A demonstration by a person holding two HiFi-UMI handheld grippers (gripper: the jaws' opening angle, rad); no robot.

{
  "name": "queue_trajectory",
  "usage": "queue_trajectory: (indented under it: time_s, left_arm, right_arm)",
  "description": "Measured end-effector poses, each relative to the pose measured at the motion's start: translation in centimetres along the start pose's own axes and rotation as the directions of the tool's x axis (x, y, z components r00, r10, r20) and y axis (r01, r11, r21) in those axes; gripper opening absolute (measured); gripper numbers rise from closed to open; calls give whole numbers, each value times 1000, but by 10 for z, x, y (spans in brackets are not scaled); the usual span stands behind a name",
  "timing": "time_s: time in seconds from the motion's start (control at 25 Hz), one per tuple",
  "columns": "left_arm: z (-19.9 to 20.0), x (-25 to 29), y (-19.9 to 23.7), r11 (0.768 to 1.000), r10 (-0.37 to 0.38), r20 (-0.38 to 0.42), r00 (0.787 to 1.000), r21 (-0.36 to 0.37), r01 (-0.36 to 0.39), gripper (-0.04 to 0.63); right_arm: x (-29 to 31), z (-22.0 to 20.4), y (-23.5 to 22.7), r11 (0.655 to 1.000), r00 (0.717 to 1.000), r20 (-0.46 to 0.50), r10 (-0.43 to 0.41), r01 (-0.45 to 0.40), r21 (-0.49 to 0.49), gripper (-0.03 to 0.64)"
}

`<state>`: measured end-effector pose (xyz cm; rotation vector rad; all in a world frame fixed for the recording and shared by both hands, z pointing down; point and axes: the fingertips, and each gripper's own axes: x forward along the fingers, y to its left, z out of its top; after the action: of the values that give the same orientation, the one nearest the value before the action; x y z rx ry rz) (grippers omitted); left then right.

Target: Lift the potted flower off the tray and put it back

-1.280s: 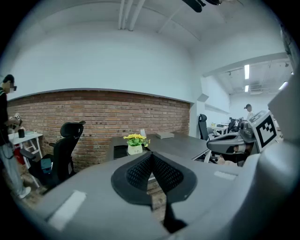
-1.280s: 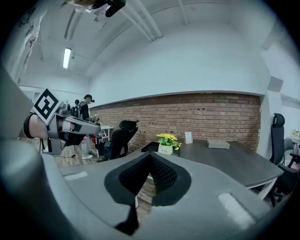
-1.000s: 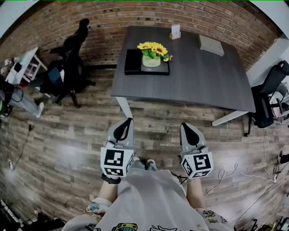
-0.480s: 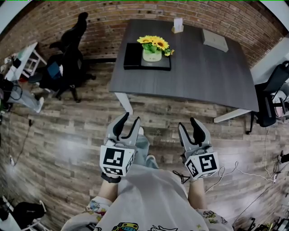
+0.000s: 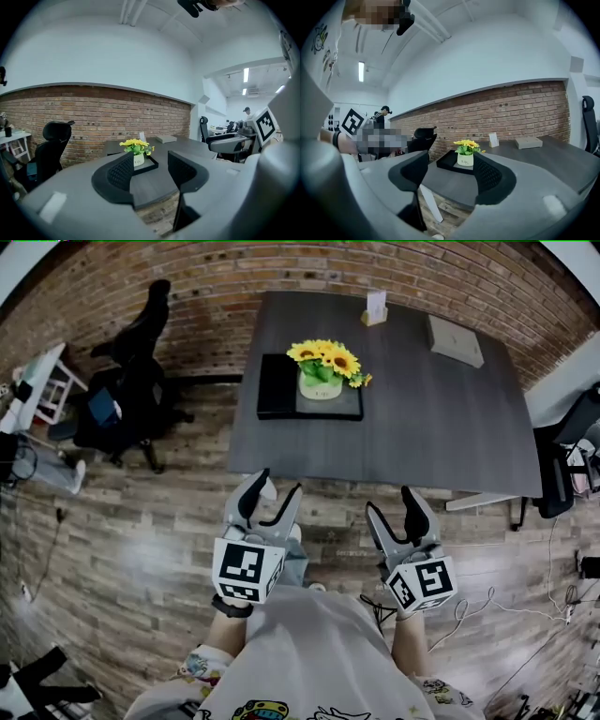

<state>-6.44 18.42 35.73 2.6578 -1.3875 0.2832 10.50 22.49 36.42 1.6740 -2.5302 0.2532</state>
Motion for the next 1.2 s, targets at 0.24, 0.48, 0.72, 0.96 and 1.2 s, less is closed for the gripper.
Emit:
queue_trajectory:
  time_s: [0.24,0.48,0.72,0.96,1.2]
  left_arm:
    - [19,43,54,1000,-1,2,1000,8,1,256]
    - [26,67,96,1000,-5,3,1000,4,5,284]
    - [23,79,116,999,-36,-18,999,3,36,298]
    - [14,93,121,998,-59,-54,997,-13,58,308]
    - [13,122,125,998,-67,-72,995,-12,66,321]
  right_arm:
    - [59,15,-17,1000,1000,-14,-22,22,2,318]
    - [95,22,-22,999,999,-15,-39,39,11,347]
    - [116,29,-21,999,999,-7,-50,51,12,376]
    - [126,27,-24,999,998,-31,-52,53,10,399]
    - [149,25,-46,1000,999,-37,-26,26,14,419]
